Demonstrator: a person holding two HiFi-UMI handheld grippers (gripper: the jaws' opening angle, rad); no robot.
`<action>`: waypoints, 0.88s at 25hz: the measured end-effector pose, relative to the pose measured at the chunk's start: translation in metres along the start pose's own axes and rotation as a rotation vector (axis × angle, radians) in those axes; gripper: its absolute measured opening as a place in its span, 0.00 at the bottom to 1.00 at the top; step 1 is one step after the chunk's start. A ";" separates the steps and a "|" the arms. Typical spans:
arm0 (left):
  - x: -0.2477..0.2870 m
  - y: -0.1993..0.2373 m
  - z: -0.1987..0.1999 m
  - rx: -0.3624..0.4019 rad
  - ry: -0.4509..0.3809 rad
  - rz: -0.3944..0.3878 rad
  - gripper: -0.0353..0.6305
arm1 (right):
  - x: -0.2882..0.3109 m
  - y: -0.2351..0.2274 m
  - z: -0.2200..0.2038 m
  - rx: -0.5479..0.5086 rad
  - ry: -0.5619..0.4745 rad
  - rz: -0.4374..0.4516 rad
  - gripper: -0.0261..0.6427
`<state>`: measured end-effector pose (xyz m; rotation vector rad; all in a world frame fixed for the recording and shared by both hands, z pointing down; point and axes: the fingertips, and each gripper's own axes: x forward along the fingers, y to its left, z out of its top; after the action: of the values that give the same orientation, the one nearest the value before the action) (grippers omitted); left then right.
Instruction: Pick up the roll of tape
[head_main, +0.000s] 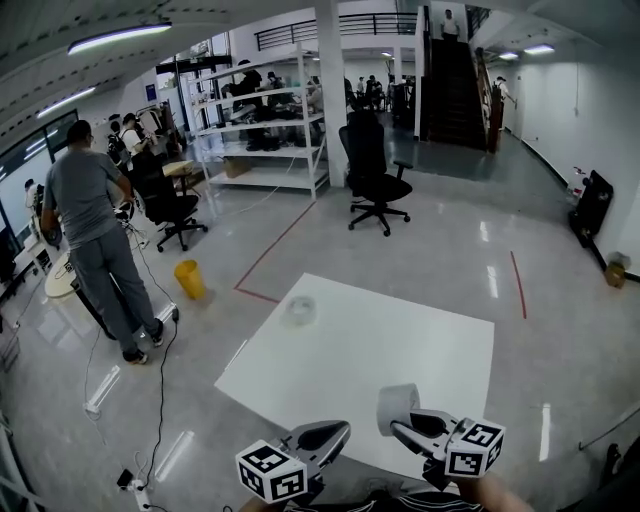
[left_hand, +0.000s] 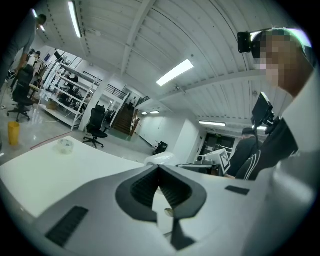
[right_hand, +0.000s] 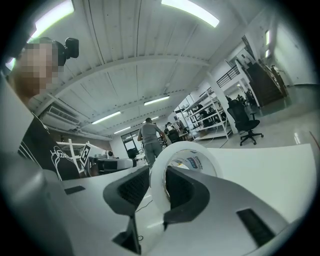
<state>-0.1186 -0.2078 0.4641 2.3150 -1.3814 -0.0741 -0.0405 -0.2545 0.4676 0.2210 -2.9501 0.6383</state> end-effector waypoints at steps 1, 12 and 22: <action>0.001 -0.001 0.000 0.002 0.003 -0.004 0.06 | 0.000 0.001 0.000 0.000 0.000 0.000 0.19; 0.008 -0.013 -0.001 0.034 0.037 -0.041 0.06 | -0.010 0.005 -0.003 -0.003 0.000 -0.022 0.19; 0.018 -0.021 -0.007 0.041 0.059 -0.076 0.06 | -0.019 0.008 -0.010 -0.009 0.006 -0.042 0.19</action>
<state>-0.0902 -0.2116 0.4651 2.3834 -1.2772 -0.0007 -0.0228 -0.2408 0.4703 0.2792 -2.9340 0.6184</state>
